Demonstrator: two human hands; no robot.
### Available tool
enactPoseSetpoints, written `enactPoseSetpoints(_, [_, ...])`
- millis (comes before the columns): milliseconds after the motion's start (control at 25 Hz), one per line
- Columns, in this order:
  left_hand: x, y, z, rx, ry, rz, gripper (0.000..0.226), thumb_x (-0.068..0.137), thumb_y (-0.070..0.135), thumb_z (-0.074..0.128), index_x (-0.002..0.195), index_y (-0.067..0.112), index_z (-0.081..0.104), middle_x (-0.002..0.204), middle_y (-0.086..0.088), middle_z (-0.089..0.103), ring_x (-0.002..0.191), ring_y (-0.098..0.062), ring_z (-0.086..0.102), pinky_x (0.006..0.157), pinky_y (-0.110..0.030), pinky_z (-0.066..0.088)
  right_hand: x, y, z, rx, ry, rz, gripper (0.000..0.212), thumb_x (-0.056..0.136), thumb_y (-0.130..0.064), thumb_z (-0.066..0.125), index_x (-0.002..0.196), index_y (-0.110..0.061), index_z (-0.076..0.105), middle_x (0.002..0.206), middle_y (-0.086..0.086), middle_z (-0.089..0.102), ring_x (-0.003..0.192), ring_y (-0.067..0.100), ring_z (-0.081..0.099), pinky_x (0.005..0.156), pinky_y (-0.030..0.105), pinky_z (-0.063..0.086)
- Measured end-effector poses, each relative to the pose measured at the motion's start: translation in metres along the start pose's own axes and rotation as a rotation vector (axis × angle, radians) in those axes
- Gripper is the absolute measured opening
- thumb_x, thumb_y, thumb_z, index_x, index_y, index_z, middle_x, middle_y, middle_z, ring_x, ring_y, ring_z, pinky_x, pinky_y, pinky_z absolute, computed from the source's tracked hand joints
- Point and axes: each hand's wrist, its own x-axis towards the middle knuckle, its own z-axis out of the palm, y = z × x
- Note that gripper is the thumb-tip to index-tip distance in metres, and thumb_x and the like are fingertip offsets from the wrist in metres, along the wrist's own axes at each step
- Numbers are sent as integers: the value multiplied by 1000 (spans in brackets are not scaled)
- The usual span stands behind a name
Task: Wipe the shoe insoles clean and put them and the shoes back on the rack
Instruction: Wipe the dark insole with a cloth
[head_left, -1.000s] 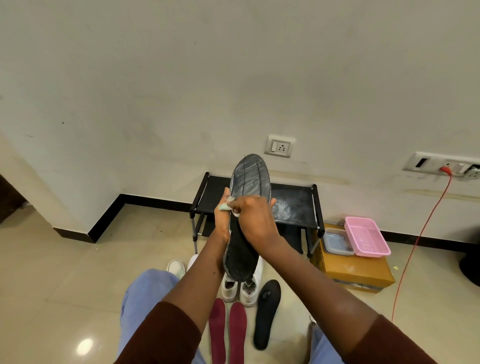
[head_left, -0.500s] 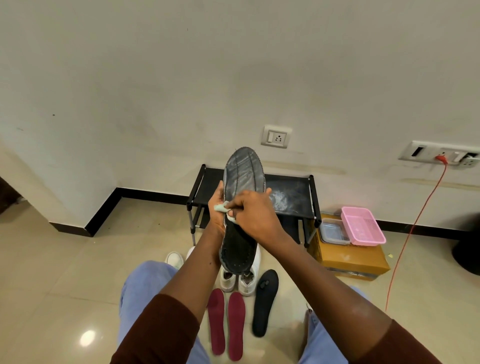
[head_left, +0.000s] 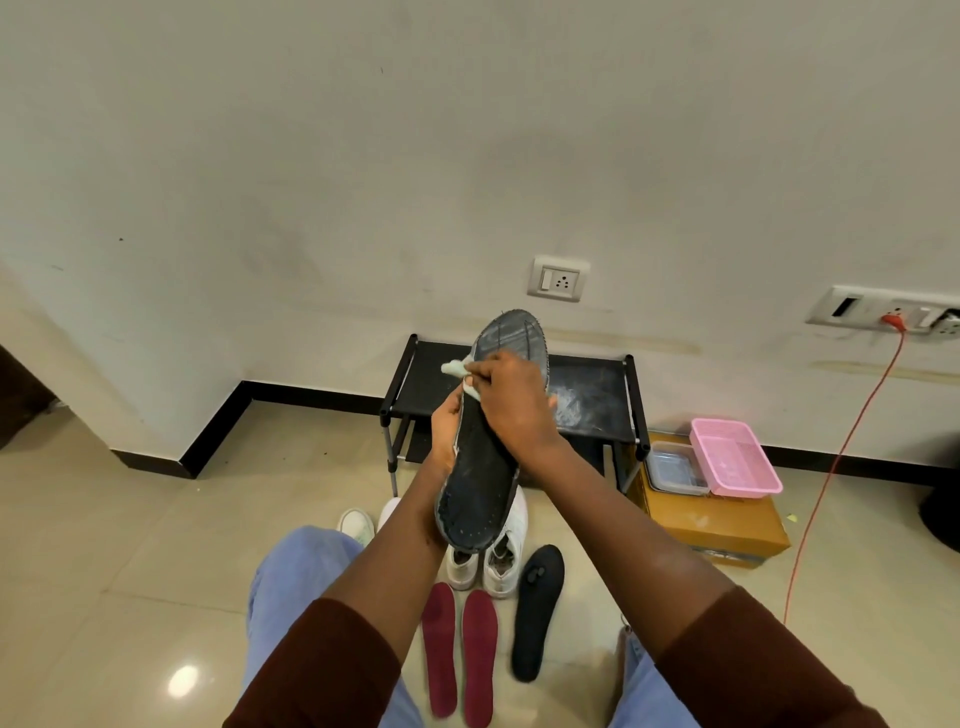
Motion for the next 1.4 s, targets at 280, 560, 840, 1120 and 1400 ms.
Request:
enactPoseSetpoints(280, [6,0,-5,20,74,-3,70,102,11,24,45,7,66,42,-5,57,37,-10,58,38,-12,46,0,2,-5,-3,-66,-10,25,90,-8,56,113,-8,65,110,10,68,91,18,62,81,22,44])
enactPoseSetpoints(560, [5,9,-7,126,31,10,76,104,29,16,52,2,65,41,-7,60,34,-10,59,34,-16,44,-45,0,-1,50,-117,-26,24,90,-13,57,112,-9,66,108,6,65,86,7,55,81,-1,11])
enactPoseSetpoints(840, [17,5,-10,58,-52,22,80,100,39,21,43,6,67,46,-4,62,43,-7,63,43,-14,49,-22,7,8,53,74,-39,20,88,-7,59,104,-3,69,97,14,66,87,22,59,87,28,41])
enactPoseSetpoints(1120, [40,0,-33,-81,-60,-11,74,98,51,26,67,5,75,65,-8,68,60,-16,68,58,-23,56,-23,7,15,34,35,-154,19,86,-1,57,100,-3,70,100,10,65,91,22,59,82,20,35])
enactPoseSetpoints(1400, [46,7,-36,-200,-245,-41,73,62,35,52,130,8,42,122,-14,50,78,-29,59,69,-34,51,-84,8,46,69,185,-303,15,67,4,68,78,-6,69,83,6,66,70,18,63,63,28,51])
